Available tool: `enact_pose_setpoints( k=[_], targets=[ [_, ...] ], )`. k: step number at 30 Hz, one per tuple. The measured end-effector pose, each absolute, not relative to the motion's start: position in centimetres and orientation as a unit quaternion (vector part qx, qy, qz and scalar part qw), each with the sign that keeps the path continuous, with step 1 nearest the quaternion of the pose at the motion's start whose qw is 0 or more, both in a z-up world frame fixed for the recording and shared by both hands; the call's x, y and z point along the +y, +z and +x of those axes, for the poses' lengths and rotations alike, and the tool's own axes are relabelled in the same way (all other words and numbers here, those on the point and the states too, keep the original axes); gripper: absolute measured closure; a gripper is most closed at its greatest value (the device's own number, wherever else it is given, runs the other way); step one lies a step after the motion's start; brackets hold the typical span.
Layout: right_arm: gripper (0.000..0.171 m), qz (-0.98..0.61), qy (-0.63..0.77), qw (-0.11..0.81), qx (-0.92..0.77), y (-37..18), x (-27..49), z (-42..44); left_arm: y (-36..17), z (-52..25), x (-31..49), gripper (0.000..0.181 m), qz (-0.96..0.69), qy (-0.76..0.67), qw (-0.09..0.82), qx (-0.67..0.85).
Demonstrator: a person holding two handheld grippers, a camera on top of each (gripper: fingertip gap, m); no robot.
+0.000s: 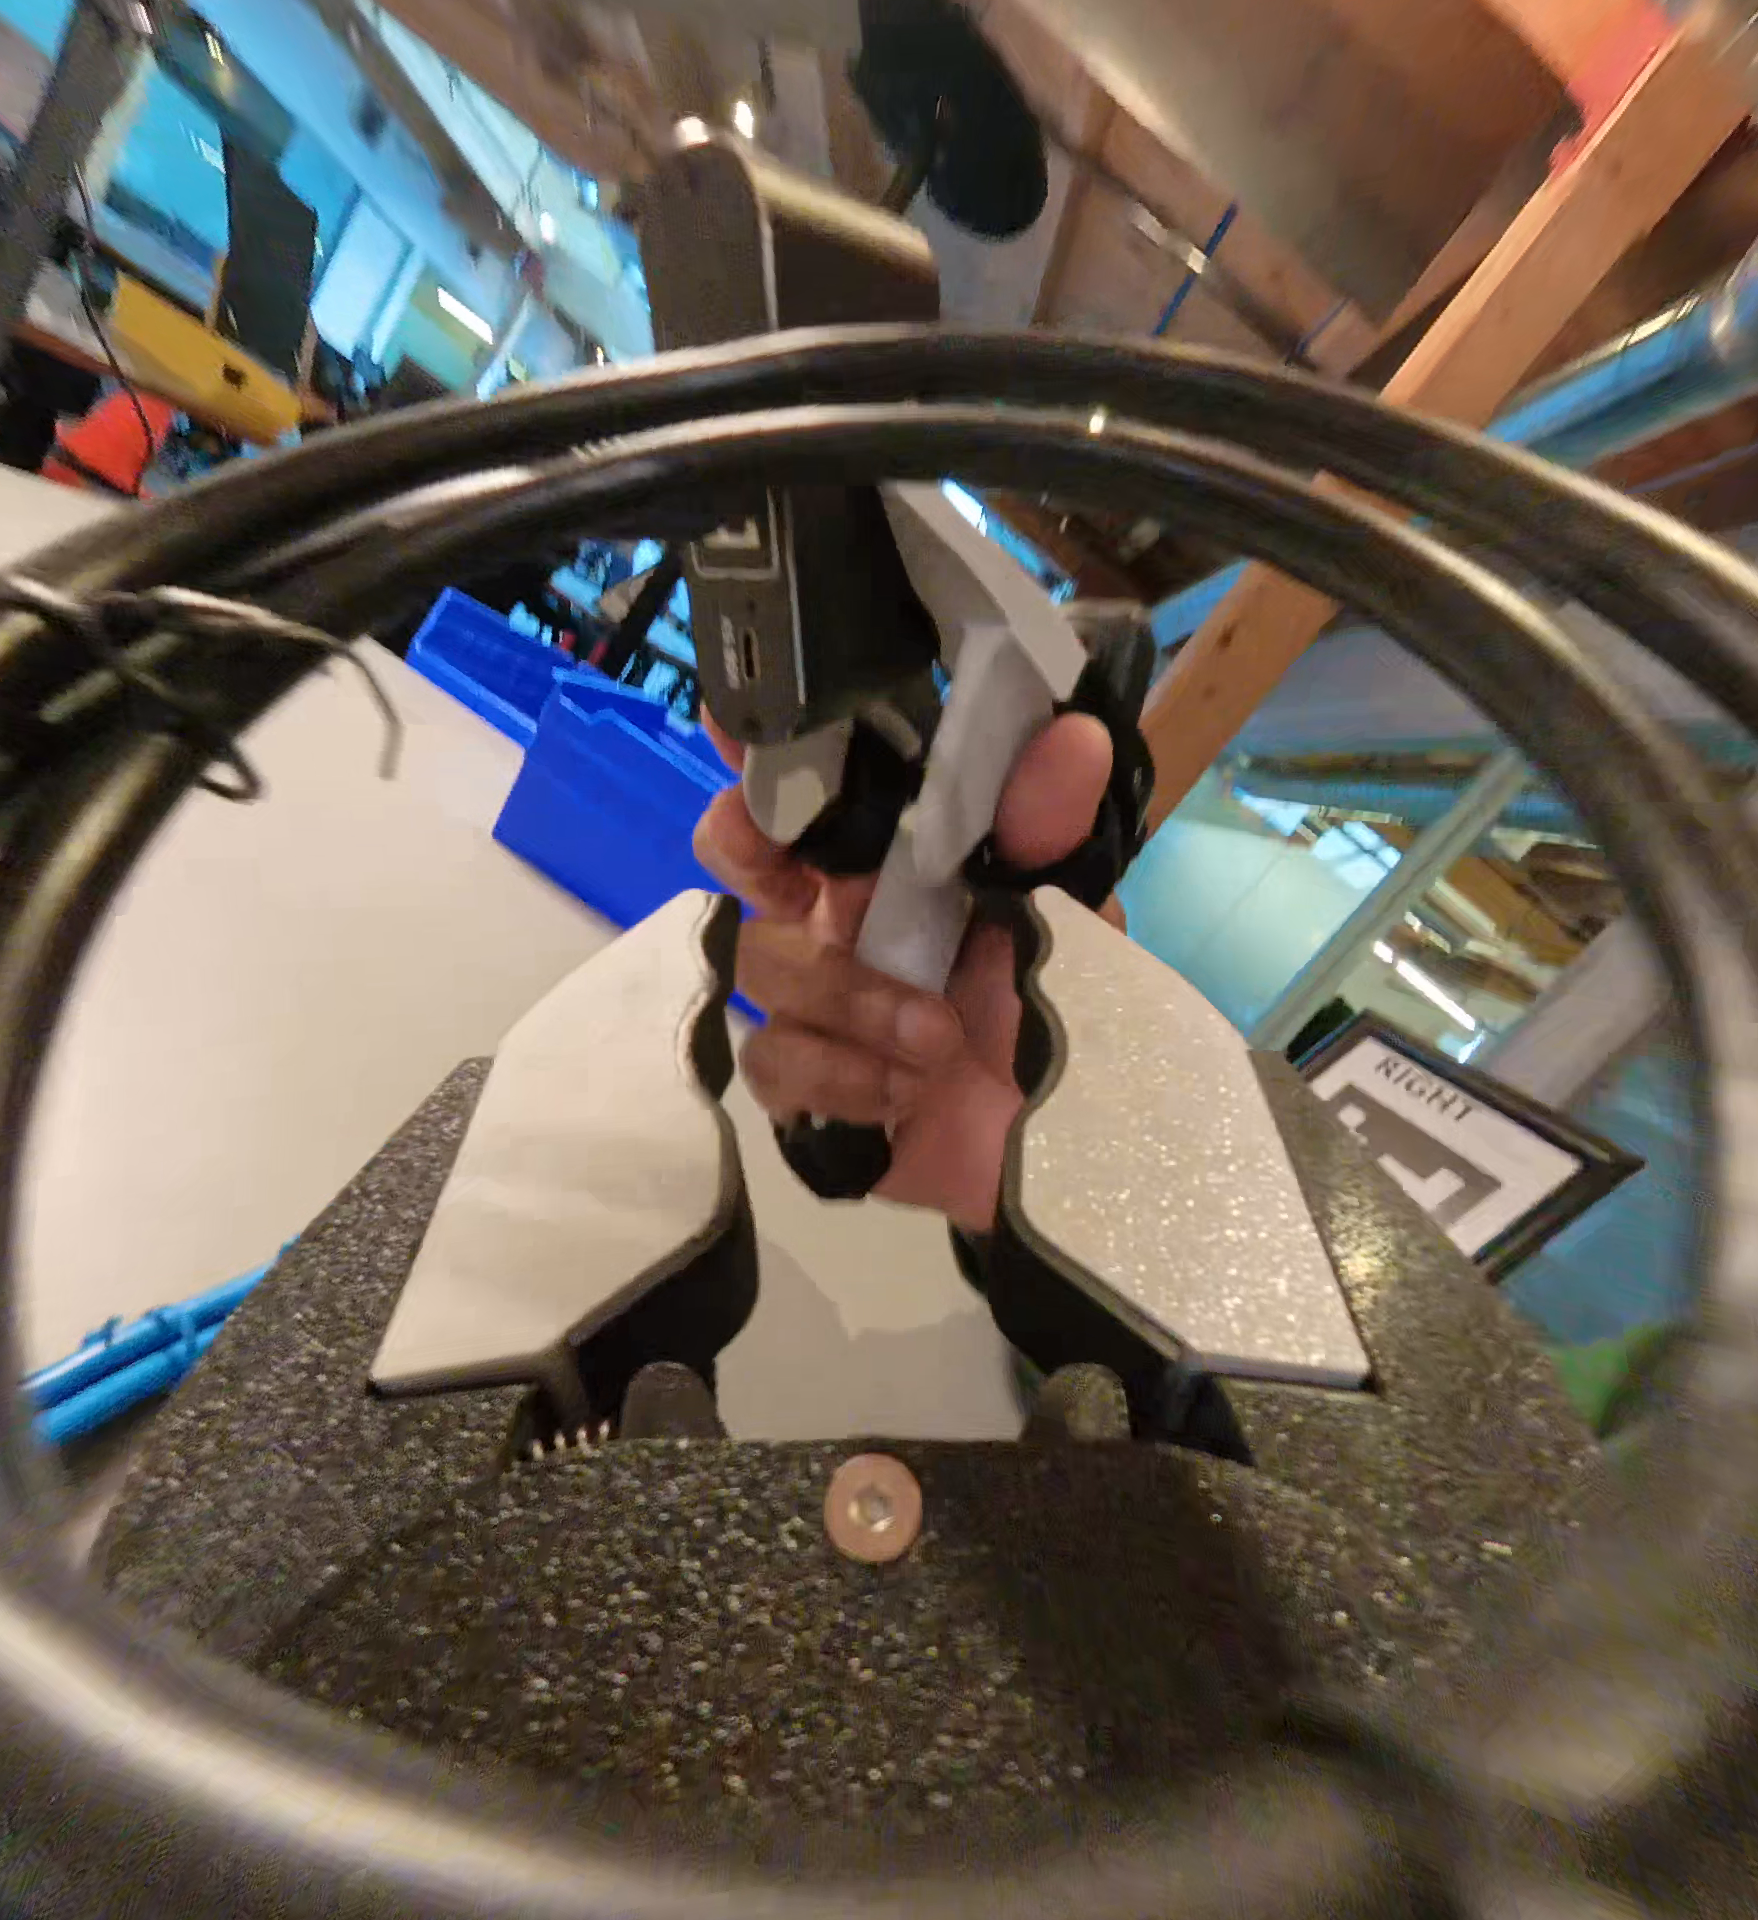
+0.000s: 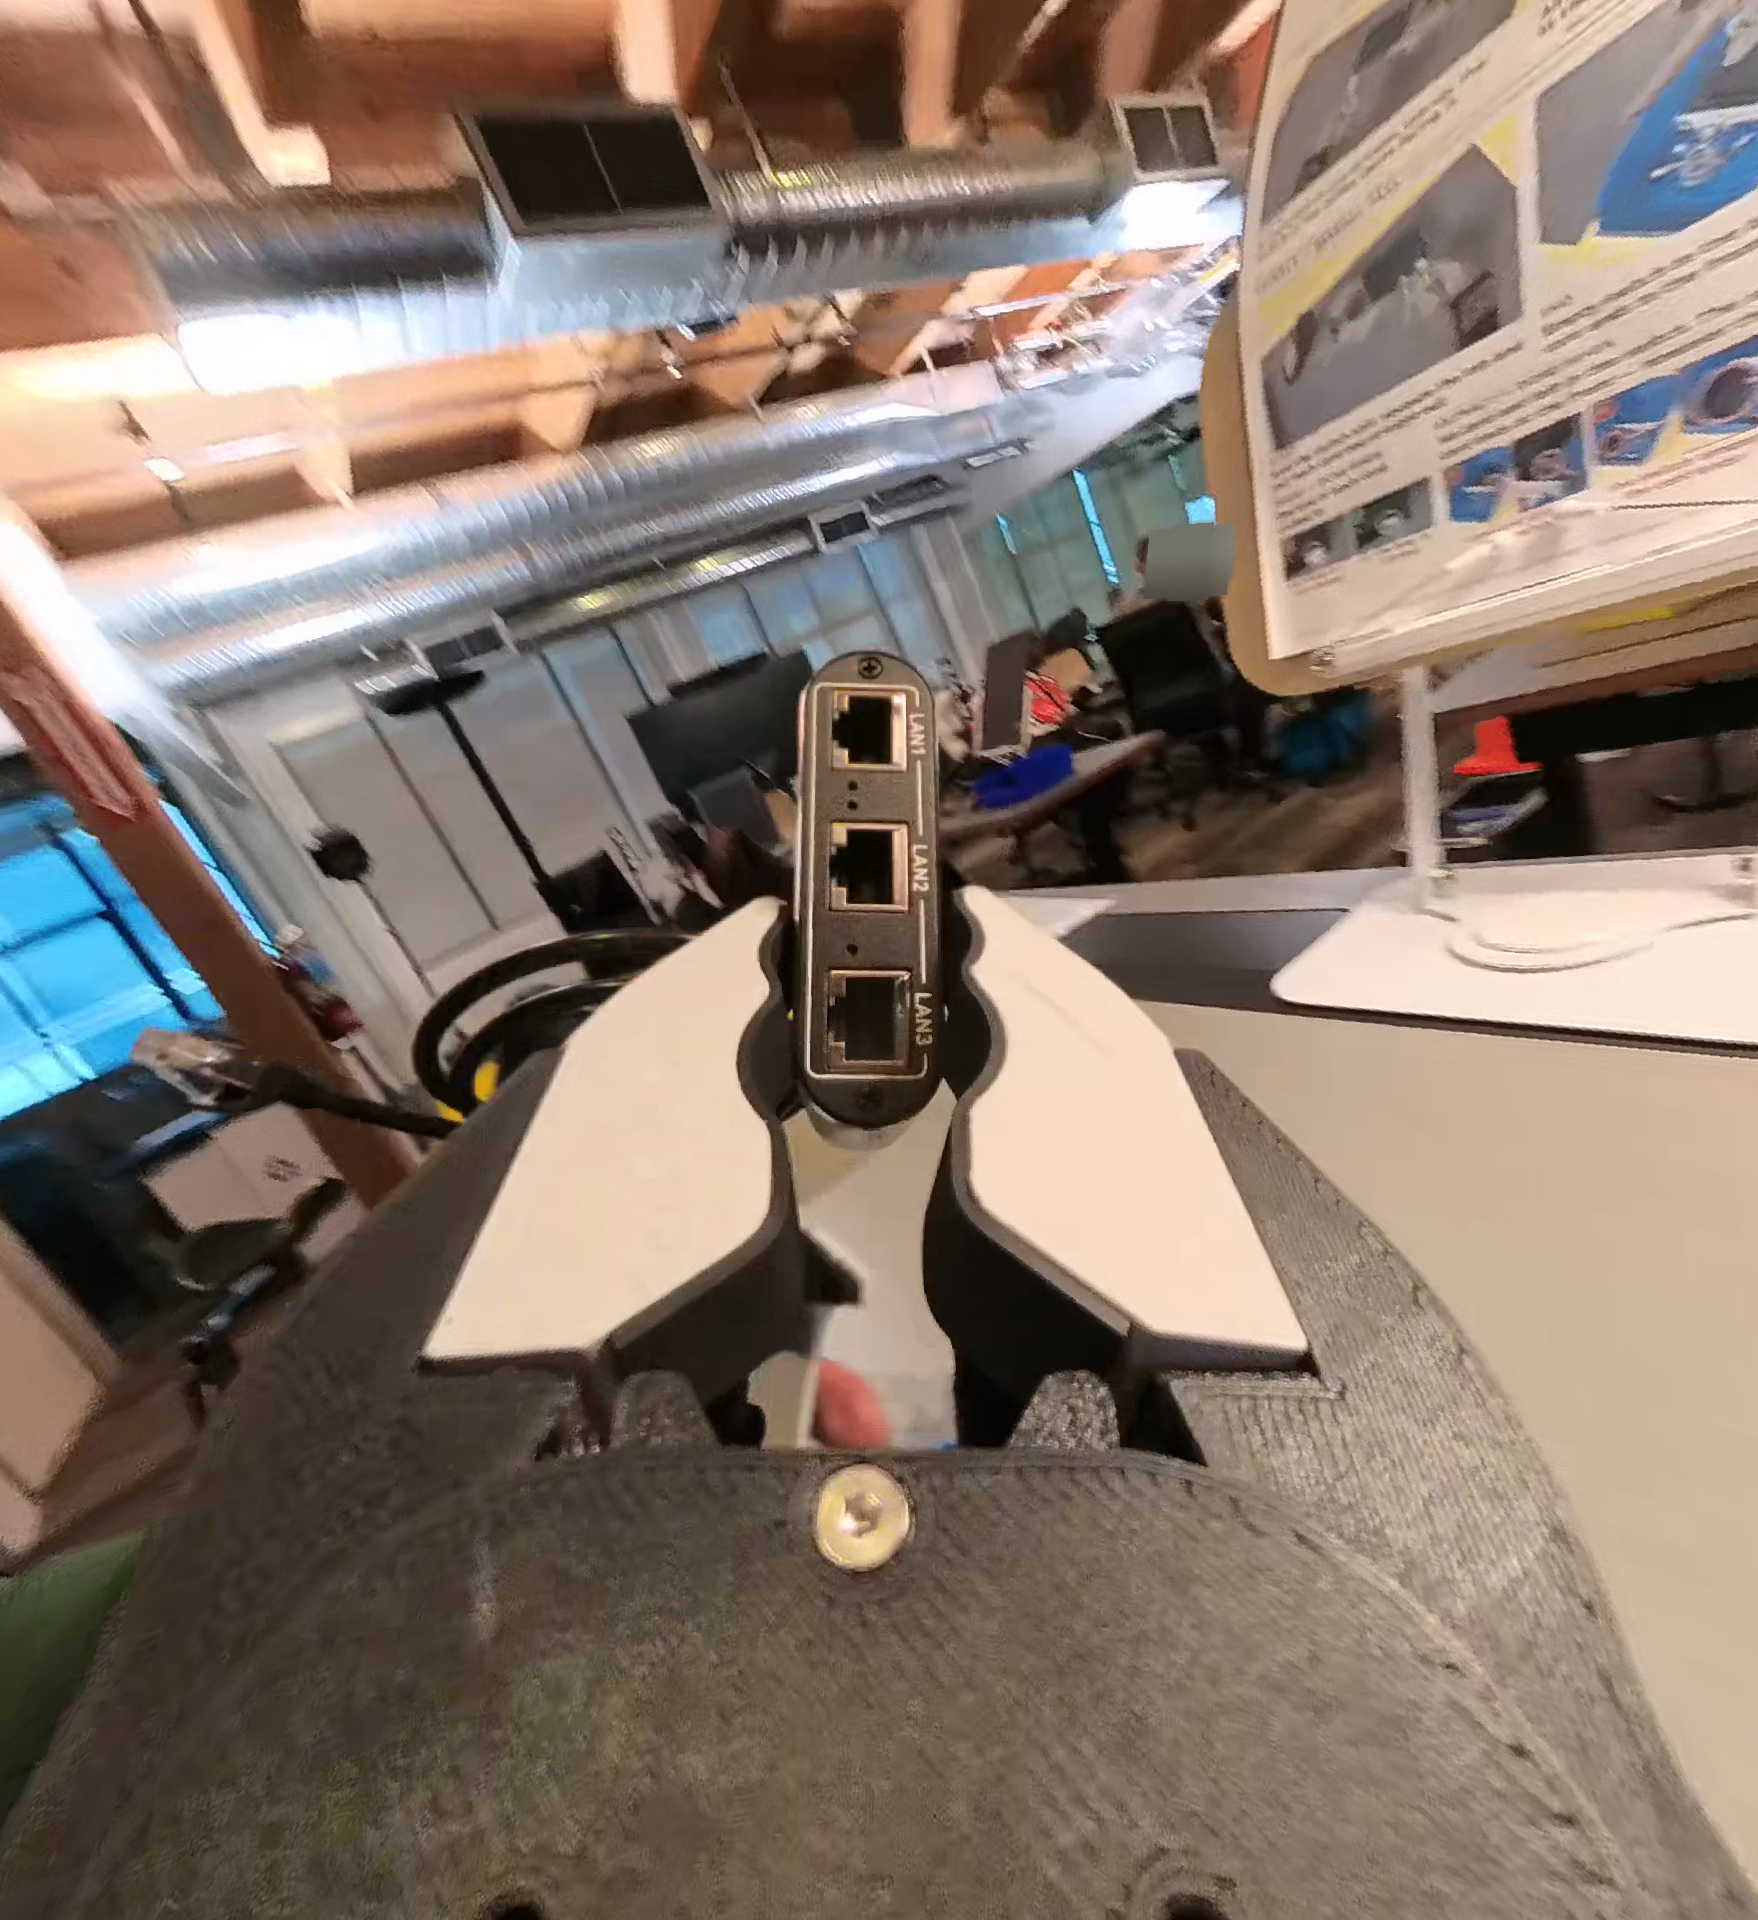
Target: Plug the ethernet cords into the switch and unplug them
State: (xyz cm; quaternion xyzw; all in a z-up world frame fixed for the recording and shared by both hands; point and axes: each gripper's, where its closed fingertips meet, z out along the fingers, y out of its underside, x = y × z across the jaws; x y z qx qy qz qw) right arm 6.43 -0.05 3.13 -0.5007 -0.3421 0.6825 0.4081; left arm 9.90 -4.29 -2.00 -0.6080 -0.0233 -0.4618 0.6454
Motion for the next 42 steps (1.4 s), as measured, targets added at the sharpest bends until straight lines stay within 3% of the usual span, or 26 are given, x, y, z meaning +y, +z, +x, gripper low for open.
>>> enact_pose_setpoints(
  k=[6, 14, 21, 26, 32, 38, 39, 42],
  targets=[
    [0.146, -0.491, 0.713, 0.364, -0.344, 2.4, -3.6, 5.1, 0.7, 6.5, -5.2, 0.128, -0.519, -0.460, 0.716, -0.080],
    [0.146, -0.467, 0.702, 0.367, -0.393, 1.7, -6.9, 4.1, 1.8, 3.8, -6.9, 0.153, -0.482, -0.423, 0.762, -0.087],
    [0.140, -0.433, 0.629, 0.442, -0.471, 1.6, -6.6, 4.3, 1.7, 3.1, -7.3, 0.155, -0.522, -0.396, 0.751, -0.082],
    [0.116, -0.328, 0.494, 0.585, -0.553, 1.8, -5.7, 5.5, 1.4, 0.2, -7.8, 0.153, -0.532, -0.395, 0.737, -0.132],
    [0.075, -0.242, 0.343, 0.650, -0.634, 0.0, -5.0, 4.8, -1.7, -1.1, -6.2, 0.152, -0.610, -0.412, 0.653, -0.176],
    [0.051, -0.246, 0.296, 0.614, -0.689, -4.1, -3.5, 2.2, -4.3, 0.0, -3.7, 0.147, -0.665, -0.426, 0.590, -0.168],
    [0.049, -0.253, 0.290, 0.603, -0.699, -5.0, -3.3, 1.9, -4.7, 0.3, -3.3, 0.154, -0.667, -0.436, 0.580, -0.168],
    [0.053, -0.265, 0.234, 0.608, -0.711, -7.1, -1.6, 1.2, -6.4, 1.9, -2.2, 0.152, -0.680, -0.470, 0.542, -0.154]
  ],
)
